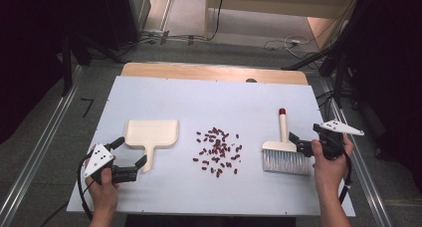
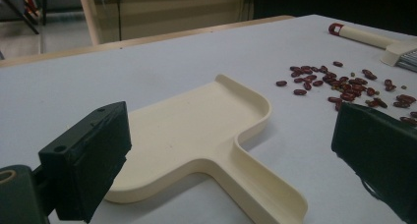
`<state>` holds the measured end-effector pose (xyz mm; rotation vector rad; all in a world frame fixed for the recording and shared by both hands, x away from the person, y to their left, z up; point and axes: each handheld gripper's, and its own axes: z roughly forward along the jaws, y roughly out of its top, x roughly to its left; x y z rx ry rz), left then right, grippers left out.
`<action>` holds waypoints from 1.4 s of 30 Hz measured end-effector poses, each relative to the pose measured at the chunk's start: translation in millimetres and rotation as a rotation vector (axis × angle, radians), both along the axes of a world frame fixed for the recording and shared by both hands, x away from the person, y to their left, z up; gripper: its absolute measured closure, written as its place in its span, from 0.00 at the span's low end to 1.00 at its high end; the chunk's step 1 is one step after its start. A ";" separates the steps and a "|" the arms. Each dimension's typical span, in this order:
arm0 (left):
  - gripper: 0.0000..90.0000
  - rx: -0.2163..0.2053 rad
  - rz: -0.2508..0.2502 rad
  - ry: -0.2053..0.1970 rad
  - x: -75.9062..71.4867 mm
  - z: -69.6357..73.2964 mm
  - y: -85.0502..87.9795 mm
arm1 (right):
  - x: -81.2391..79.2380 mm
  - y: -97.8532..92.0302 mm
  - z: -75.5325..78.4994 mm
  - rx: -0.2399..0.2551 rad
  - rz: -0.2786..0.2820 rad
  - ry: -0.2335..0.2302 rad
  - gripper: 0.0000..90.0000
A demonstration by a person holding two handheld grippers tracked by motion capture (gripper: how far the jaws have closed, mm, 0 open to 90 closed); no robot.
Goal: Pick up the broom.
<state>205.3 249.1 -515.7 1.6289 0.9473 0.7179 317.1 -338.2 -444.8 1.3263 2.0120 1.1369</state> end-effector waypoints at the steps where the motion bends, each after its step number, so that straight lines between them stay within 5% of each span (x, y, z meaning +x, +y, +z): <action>1: 0.02 0.000 0.000 0.000 0.0 0.0 0.0 | 3.2 0.9 1.0 -0.009 -0.001 0.005 0.00; 16: 0.02 0.001 -0.001 0.000 0.2 -0.1 -0.5 | 37.7 8.9 3.5 -0.016 -0.010 0.077 0.00; 19: 0.02 0.000 0.003 0.001 0.3 -0.2 -0.5 | 46.4 9.4 0.6 -0.028 -0.020 0.124 0.01; 26: 0.02 0.004 0.005 0.005 0.8 -0.2 -0.6 | 60.8 13.5 -1.1 -0.053 -0.072 0.181 0.31; 29: 0.02 0.004 0.004 0.006 1.0 -0.3 -0.7 | 65.5 16.8 -3.0 -0.096 -0.098 0.209 0.34; 30: 0.02 0.006 0.003 0.007 1.1 -0.3 -0.6 | 70.8 18.8 -5.4 -0.111 -0.107 0.253 0.37; 35: 0.02 0.001 0.000 0.010 1.4 -0.4 -0.8 | 78.4 21.4 -9.1 -0.107 -0.124 0.308 0.45; 37: 0.02 -0.002 -0.003 0.012 1.8 -0.6 -1.0 | 81.9 27.7 -11.8 -0.159 -0.135 0.342 0.50; 42: 0.02 0.007 -0.015 0.017 2.4 -0.7 -1.7 | 86.7 38.6 -18.0 -0.167 -0.160 0.437 0.57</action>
